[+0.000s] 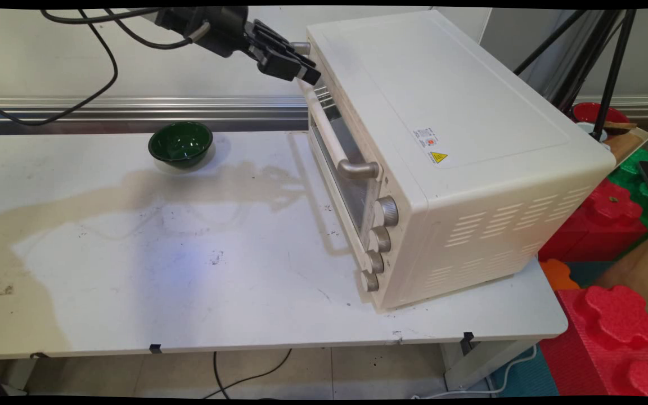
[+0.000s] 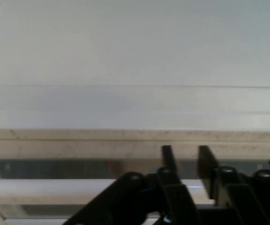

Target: Open the oven

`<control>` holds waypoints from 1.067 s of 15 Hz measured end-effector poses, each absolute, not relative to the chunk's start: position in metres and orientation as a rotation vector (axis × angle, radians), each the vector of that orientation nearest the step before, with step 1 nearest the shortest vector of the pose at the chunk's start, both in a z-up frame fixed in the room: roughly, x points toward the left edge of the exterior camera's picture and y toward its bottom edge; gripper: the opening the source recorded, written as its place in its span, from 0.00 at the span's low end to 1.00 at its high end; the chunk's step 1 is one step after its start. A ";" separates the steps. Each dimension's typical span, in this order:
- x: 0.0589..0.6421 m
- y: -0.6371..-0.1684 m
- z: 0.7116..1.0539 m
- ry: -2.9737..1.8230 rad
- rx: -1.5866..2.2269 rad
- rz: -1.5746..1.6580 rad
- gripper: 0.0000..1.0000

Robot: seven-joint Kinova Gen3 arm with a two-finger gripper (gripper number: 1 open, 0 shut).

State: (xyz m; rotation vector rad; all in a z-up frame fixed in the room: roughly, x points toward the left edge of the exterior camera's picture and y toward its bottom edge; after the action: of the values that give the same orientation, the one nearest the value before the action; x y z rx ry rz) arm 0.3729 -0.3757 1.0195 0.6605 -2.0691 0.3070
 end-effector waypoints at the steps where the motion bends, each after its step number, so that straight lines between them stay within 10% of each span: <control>1: 0.371 -0.376 1.019 -2.072 0.660 0.305 0.00; 16: 0.341 -0.389 0.996 -2.114 0.695 0.264 0.00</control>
State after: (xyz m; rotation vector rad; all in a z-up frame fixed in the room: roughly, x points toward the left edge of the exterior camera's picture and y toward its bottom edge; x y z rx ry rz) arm 0.3414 -0.3893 0.9963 0.6945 -2.1144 0.2640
